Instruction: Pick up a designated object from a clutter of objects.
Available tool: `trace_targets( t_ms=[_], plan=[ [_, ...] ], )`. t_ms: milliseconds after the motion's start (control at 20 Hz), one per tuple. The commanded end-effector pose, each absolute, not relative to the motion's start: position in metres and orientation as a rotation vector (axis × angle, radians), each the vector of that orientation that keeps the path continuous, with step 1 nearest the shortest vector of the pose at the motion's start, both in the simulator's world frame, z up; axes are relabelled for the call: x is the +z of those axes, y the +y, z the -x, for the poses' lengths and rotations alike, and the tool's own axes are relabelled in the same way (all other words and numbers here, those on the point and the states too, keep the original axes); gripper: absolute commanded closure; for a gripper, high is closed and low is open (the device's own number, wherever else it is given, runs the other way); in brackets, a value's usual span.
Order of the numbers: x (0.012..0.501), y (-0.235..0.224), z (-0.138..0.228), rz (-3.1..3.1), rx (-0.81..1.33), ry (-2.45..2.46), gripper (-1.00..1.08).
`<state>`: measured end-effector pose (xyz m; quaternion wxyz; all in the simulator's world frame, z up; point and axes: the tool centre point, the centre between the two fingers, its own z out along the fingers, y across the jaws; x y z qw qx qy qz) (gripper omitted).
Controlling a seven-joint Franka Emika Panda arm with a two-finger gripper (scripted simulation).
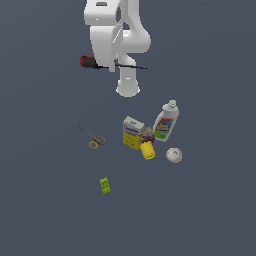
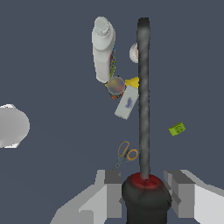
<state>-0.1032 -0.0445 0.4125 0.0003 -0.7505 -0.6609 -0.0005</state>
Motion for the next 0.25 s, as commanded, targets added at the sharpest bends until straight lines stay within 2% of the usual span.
trace_targets(
  t_ms=[0, 200],
  plan=[
    [0.4203, -0.0487, 0.1042, 2.357, 0.000, -2.077, 1.08],
    [0.4243, -0.0512, 0.1042, 2.357, 0.000, -2.077, 1.08]
  ],
)
